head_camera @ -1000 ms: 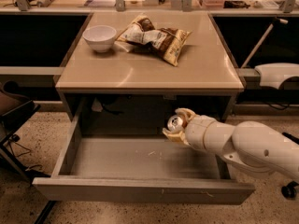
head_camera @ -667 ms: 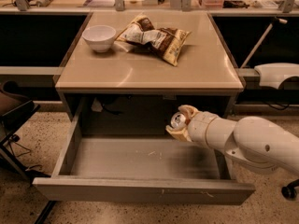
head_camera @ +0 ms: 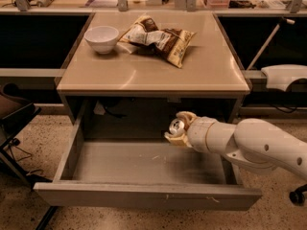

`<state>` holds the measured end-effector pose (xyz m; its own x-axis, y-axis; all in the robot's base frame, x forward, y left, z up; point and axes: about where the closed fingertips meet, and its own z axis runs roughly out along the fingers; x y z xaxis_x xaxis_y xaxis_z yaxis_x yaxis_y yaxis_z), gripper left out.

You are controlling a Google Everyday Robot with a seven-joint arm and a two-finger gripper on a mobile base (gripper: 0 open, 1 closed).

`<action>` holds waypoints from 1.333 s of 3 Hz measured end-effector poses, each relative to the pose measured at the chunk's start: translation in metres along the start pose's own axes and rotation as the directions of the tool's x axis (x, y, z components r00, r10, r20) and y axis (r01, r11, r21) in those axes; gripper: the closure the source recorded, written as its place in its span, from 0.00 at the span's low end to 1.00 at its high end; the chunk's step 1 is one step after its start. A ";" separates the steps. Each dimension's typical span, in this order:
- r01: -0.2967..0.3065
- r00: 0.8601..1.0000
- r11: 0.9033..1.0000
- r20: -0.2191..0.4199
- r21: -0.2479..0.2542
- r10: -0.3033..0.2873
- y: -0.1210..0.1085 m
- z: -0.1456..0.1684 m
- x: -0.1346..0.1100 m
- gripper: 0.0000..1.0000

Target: Place orange can into top drawer

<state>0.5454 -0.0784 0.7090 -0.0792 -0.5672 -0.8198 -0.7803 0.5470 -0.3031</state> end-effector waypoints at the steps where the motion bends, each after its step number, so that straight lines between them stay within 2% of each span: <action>1: -0.048 0.998 0.990 0.028 -0.129 0.052 0.025 0.028 0.008 1.00; 2: -0.055 0.997 0.983 0.037 -0.175 0.062 0.037 0.034 0.008 0.84; 4: -0.054 0.997 0.984 0.036 -0.172 0.061 0.036 0.034 0.008 0.37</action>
Offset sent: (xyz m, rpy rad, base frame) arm -0.0016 0.0232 -0.0245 0.0590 0.0765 0.0794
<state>0.5372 -0.0423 0.6752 -0.1039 -0.5101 -0.8538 -0.8701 0.4625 -0.1704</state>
